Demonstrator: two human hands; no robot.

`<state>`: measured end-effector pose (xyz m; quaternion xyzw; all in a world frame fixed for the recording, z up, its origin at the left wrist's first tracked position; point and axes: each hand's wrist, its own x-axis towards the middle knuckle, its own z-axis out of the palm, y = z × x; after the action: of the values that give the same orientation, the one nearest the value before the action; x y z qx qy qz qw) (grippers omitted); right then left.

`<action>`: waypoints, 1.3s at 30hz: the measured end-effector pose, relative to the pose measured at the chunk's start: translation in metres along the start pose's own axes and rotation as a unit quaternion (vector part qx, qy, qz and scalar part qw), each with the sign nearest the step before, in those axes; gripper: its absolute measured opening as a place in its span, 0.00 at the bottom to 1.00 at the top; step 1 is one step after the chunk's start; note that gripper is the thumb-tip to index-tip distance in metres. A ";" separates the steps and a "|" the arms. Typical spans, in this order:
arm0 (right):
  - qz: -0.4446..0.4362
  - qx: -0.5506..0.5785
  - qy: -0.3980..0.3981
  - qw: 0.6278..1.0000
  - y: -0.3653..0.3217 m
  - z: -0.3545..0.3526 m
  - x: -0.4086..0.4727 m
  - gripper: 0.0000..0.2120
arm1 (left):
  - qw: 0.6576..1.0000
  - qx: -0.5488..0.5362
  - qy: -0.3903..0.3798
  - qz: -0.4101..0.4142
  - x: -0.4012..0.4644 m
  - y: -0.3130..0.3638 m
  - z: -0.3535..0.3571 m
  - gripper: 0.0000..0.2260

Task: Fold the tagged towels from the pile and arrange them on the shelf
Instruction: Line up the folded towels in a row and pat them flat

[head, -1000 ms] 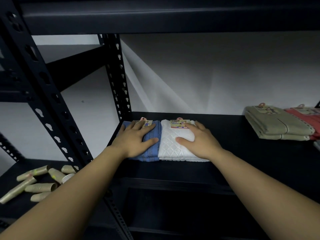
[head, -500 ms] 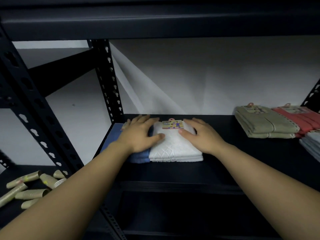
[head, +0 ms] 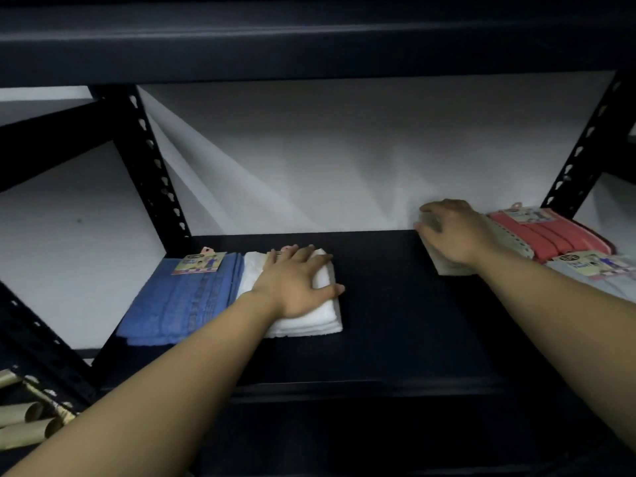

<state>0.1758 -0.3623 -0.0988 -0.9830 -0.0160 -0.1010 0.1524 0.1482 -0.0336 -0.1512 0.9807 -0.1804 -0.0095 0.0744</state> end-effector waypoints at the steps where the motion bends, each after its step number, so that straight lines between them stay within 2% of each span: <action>1: 0.015 -0.013 -0.012 1.000 0.012 -0.001 0.008 0.28 | 1.000 0.004 0.004 0.003 -0.002 -0.001 0.002 0.40; 4: 0.049 -0.049 -0.064 0.996 0.051 0.004 0.025 0.39 | 1.000 0.005 0.012 0.003 -0.003 -0.002 0.005 0.40; 7: 0.092 -0.039 -0.110 0.989 0.059 0.011 0.016 0.35 | 1.000 0.001 0.010 0.003 -0.003 -0.002 0.005 0.40; 16: 0.081 -0.037 -0.125 0.988 -0.002 0.023 -0.030 0.33 | 1.000 -0.005 0.026 0.002 -0.004 -0.002 0.006 0.39; 21: 0.029 -0.026 -0.146 0.989 -0.060 0.026 -0.063 0.30 | 1.000 -0.004 0.023 0.005 -0.005 -0.001 0.005 0.39; 25: 0.019 -0.015 -0.133 0.991 -0.071 0.023 -0.068 0.36 | 1.000 -0.009 0.023 0.007 -0.007 -0.002 0.005 0.40; 29: 0.046 -0.059 -0.134 0.988 -0.053 0.014 -0.066 0.42 | 0.999 -0.024 0.029 0.007 -0.007 -0.001 0.004 0.43; 32: 0.078 0.006 -0.157 0.985 -0.045 0.024 -0.070 0.47 | 0.999 -0.023 0.026 0.013 -0.007 -0.002 0.005 0.39; 35: 0.090 0.024 -0.136 0.986 -0.052 0.038 -0.072 0.47 | 0.999 -0.010 0.031 0.019 -0.006 -0.004 0.008 0.31; 39: 0.084 0.025 -0.128 0.988 -0.075 0.051 -0.073 0.47 | 0.999 -0.012 0.031 0.018 -0.005 -0.004 0.009 0.31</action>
<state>0.1092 -0.2758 -0.1396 -0.9816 0.0445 0.0391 0.1817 0.1444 -0.0292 -0.1608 0.9761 -0.1959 0.0202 0.0916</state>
